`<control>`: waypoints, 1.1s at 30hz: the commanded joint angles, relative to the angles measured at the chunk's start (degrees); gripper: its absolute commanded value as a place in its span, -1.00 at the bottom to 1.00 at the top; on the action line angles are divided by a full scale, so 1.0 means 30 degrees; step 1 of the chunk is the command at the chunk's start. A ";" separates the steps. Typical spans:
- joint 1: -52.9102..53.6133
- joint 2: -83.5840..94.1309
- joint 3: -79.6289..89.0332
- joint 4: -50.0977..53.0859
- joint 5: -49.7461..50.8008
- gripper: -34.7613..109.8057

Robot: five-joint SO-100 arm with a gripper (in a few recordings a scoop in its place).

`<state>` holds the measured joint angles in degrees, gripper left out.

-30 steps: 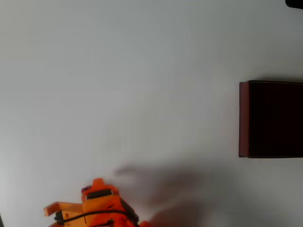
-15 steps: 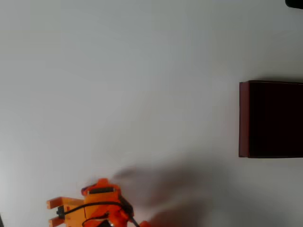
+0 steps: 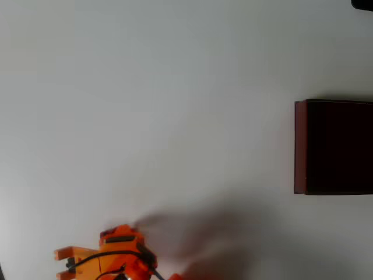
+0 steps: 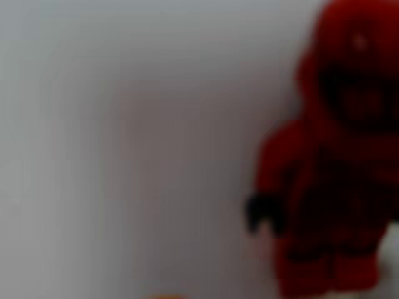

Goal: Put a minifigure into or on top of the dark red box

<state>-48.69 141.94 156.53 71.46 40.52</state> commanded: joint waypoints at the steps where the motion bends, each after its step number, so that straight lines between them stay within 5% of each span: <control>1: -0.0410 -0.0322 -0.0703 -0.0205 0.0293 -0.25; 11: 0.0205 -0.4893 -0.2871 -0.0938 -0.0879 -0.25; 33: 0.0645 -0.0967 -0.0205 -0.1084 -0.0293 -0.25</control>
<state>-44.82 135.26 154.78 67.06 37.71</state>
